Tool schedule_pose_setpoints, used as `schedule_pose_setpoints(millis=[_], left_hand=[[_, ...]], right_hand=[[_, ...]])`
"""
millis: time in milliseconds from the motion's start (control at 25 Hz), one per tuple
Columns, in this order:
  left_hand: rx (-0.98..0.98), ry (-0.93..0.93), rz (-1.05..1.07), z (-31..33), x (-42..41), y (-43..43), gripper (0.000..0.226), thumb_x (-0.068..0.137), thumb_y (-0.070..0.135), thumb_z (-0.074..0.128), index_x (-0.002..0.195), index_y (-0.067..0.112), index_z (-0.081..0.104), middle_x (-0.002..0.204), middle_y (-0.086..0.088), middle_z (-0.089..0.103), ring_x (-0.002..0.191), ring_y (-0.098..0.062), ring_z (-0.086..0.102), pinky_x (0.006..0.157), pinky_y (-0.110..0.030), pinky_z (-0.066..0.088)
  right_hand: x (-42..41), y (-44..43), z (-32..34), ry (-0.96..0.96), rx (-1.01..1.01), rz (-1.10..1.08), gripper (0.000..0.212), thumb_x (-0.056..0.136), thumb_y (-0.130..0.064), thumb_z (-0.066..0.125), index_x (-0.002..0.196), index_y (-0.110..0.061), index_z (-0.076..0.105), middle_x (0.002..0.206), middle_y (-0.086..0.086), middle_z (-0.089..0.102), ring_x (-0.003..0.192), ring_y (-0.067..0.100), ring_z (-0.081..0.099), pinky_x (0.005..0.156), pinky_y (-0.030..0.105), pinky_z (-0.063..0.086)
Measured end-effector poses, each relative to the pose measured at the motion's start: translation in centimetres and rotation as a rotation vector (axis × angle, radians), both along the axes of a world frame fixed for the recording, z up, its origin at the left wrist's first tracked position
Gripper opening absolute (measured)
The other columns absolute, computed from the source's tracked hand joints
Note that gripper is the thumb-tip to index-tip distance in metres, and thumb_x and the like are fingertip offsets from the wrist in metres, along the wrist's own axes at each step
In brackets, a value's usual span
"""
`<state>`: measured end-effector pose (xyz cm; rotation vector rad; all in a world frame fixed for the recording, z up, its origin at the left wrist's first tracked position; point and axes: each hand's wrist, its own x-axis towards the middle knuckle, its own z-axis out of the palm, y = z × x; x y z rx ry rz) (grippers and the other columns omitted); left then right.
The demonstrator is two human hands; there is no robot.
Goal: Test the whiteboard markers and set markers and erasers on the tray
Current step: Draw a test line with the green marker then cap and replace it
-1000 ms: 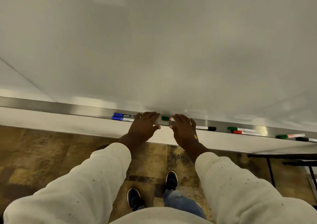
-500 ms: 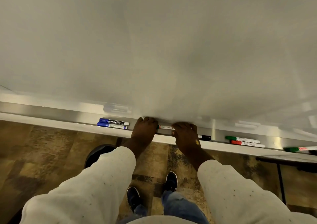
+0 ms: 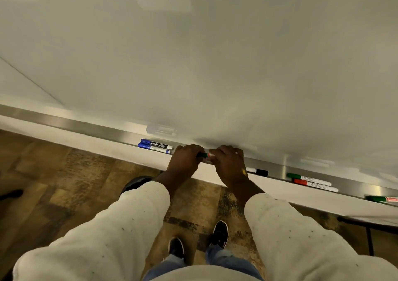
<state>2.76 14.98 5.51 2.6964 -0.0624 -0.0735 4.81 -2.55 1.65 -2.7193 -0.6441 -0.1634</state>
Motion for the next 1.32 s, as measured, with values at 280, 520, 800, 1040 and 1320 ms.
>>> schedule_pose_setpoints(millis=[280,520,800,1040,1320], left_hand=[[-0.215,0.093,-0.033,5.0,-4.1,-0.8,0.017,0.090,0.031,0.066,0.102,0.025,0.076,0.095,0.003,0.069,0.085,-0.016,0.061,0.074,-0.028,0.047],[-0.295,0.046,-0.107,6.7,-7.6,-2.5,0.016,0.087,0.033,0.068,0.096,0.023,0.076,0.089,0.001,0.066,0.082,-0.016,0.059,0.073,-0.034,0.047],[-0.202,-0.098,-0.171,9.9,-9.7,-5.7,0.014,0.090,0.031,0.063,0.090,0.025,0.075,0.077,0.004,0.055,0.074,-0.014,0.054,0.063,-0.028,0.037],[-0.090,-0.335,-0.251,14.5,-7.2,-8.8,0.016,0.090,0.037,0.063,0.094,0.024,0.073,0.087,0.005,0.060,0.079,-0.016,0.057,0.072,-0.031,0.043],[0.019,-0.901,-0.281,23.3,-0.4,-13.4,0.023,0.084,0.042,0.070,0.096,0.023,0.071,0.130,0.000,0.060,0.126,-0.021,0.051,0.103,-0.044,0.036]], right_hand=[[-3.7,-2.3,4.7,-0.053,0.121,0.037,0.031,0.088,-0.045,0.052,0.104,-0.028,0.072,0.089,-0.002,0.064,0.082,0.026,0.062,0.073,0.040,0.040],[-8.2,-4.4,8.3,-0.078,0.098,-0.038,0.019,0.086,-0.034,0.059,0.099,-0.030,0.073,0.089,-0.002,0.064,0.086,0.024,0.059,0.077,0.037,0.031],[-11.1,-6.9,11.6,-0.130,0.087,-0.196,0.013,0.083,-0.034,0.060,0.087,-0.033,0.072,0.079,-0.008,0.063,0.083,0.021,0.056,0.075,0.037,0.030],[-9.4,-11.0,16.2,-0.301,0.180,-0.259,0.017,0.084,-0.043,0.064,0.092,-0.031,0.072,0.084,-0.010,0.066,0.085,0.016,0.057,0.077,0.035,0.031],[-6.5,-20.0,25.6,-0.508,0.300,-0.387,0.023,0.078,-0.021,0.064,0.102,-0.024,0.061,0.087,-0.007,0.061,0.080,0.021,0.057,0.076,0.036,0.038]])
